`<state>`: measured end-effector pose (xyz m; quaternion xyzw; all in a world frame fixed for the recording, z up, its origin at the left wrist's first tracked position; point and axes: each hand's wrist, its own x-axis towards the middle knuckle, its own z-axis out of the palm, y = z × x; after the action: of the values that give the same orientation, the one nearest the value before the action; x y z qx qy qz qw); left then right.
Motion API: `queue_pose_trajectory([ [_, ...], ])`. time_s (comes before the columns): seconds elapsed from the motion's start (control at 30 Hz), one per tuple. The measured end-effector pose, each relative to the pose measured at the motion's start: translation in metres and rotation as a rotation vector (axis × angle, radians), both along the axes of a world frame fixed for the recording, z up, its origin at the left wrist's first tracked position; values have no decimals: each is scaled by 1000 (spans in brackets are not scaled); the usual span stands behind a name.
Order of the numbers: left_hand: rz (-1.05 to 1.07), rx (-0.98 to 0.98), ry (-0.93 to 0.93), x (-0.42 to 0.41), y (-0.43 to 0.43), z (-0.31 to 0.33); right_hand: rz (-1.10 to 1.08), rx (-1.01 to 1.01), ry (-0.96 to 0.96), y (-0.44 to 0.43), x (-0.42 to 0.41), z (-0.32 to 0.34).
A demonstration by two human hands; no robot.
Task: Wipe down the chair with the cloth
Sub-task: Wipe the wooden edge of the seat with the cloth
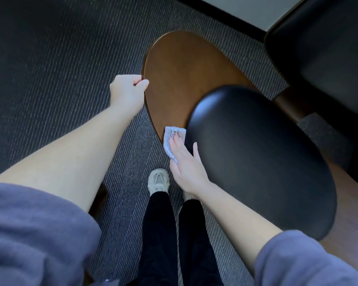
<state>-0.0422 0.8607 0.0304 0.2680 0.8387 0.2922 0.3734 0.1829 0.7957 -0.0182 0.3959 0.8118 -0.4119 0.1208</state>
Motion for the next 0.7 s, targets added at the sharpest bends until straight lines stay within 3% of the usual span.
queue_pose_trajectory([
  [0.3, -6, 13, -181, -11, 1, -1, 84, 153, 98, 59, -53, 12],
  [0.6, 128, 72, -370, -7, 0, 5, 24, 259, 204, 112, -83, 16],
  [0.7, 111, 106, -356, -8, 7, 6, -22, 270, 222, 132, -91, 17],
])
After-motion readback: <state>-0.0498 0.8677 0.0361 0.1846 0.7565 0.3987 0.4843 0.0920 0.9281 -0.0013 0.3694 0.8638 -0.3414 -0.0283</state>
